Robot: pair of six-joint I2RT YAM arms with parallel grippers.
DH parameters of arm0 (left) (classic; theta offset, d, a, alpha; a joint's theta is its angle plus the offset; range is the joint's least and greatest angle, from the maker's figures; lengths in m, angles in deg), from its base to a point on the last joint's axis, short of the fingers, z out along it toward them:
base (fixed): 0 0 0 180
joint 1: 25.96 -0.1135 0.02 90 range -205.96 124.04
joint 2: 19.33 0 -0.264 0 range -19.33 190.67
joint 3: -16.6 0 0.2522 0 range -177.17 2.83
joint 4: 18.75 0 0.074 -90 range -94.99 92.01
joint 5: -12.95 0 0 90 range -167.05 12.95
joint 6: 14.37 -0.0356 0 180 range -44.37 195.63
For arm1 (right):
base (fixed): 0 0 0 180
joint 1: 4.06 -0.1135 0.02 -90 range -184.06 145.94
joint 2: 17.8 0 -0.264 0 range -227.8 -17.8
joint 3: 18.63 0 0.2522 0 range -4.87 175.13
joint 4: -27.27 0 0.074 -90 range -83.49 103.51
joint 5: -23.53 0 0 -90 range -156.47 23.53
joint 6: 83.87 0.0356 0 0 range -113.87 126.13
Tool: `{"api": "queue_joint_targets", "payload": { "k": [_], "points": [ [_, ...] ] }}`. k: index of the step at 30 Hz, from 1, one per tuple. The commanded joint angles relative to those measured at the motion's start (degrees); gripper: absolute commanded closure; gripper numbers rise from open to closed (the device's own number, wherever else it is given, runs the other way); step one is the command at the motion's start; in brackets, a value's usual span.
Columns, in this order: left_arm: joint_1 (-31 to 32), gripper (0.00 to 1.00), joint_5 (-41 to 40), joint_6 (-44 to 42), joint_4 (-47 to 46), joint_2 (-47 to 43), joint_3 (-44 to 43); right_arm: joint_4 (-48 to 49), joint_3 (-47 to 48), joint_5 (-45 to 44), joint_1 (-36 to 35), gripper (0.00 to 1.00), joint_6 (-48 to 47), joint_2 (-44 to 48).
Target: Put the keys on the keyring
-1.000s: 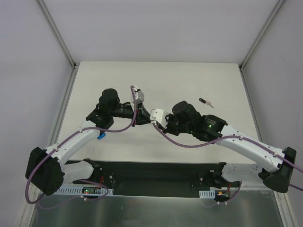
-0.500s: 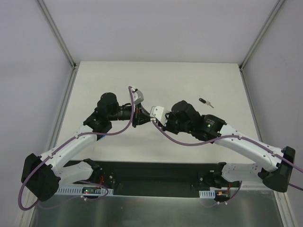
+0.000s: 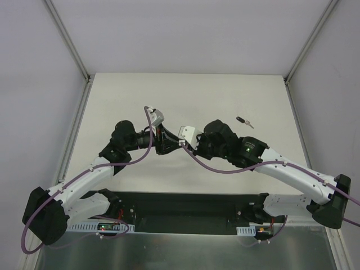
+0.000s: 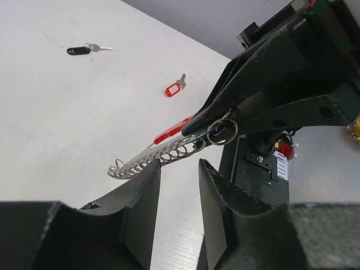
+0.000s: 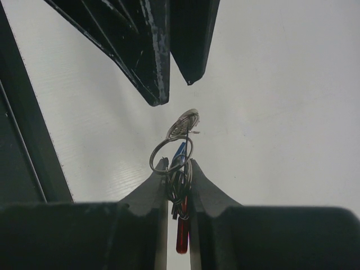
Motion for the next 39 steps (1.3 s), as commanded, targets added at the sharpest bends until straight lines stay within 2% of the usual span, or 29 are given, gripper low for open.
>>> {"api": "queue_joint_targets", "payload": {
  "k": [1,9,14,18,23,25,32,35,36,39],
  "points": [
    [0.15,0.67,4.24,1.21,-7.97,1.17,-0.50,3.29,0.37,2.46,-0.10,0.99,1.09,1.53],
    [0.23,0.68,12.33,-2.66,-8.59,5.30,-3.66,3.02,0.37,4.31,-0.10,0.98,0.74,2.23],
    [0.23,0.70,14.18,-4.59,-8.41,6.53,-5.07,2.67,0.20,5.10,-0.10,0.99,0.65,2.32],
    [0.23,0.80,14.45,-5.91,-7.45,6.53,-5.51,2.67,0.11,4.84,-0.11,0.99,0.57,2.14],
    [0.23,1.00,13.92,-6.62,-6.39,5.74,-5.51,2.67,0.02,4.14,-0.02,0.98,0.30,1.79],
    [0.15,1.00,13.48,-6.88,-5.34,5.04,-5.25,2.58,-0.07,3.35,-0.02,0.99,0.22,1.79],
    [0.15,1.00,8.22,-8.64,0.11,1.09,-4.19,1.88,-0.33,1.32,-0.02,0.99,-0.05,1.44],
    [0.23,1.00,1.46,-7.59,2.92,-0.41,-4.02,1.71,-0.16,-4.11,-0.02,0.99,0.65,0.39],
    [0.23,1.00,-4.13,-6.89,3.45,-1.37,-3.84,1.70,-0.07,-6.13,-0.10,0.99,0.92,0.03],
    [0.23,1.00,-11.19,-3.38,4.24,-2.25,-2.97,1.70,0.28,-5.72,-0.02,0.98,2.06,-0.50]
  ]
}}
